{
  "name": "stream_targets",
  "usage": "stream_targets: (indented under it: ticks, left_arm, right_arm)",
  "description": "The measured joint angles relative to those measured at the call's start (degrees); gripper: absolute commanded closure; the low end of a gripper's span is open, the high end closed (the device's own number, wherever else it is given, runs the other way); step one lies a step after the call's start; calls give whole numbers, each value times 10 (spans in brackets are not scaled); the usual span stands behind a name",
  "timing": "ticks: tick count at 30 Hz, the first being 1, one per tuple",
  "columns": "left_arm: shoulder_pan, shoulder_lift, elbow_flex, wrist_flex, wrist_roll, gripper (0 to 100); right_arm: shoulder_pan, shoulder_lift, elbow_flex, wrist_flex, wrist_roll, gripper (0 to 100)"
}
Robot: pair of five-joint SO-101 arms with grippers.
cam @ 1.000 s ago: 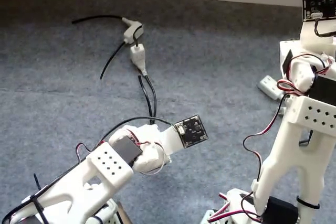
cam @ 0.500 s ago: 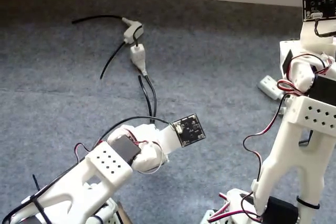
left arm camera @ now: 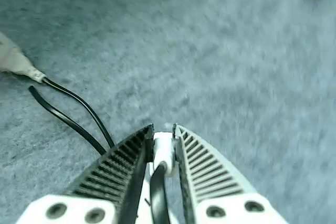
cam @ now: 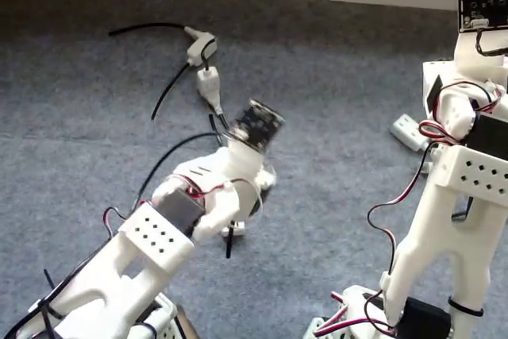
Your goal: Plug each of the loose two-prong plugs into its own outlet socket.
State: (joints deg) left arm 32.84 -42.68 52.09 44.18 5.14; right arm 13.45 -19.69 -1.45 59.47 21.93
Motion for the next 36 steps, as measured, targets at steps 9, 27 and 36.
stream_targets:
  ticks: [9,27,36]
  left_arm:
    - [-220,1,-50,-178,456,995]
    - [-222,1,-65,-244,585,994]
    - [-222,-1,-65,-303,693,994]
  right_arm:
    - [9,0,-18,0,0,991]
    - [-189,-138,-20,145,0,991]
    - [-316,-196,69,214,188,991]
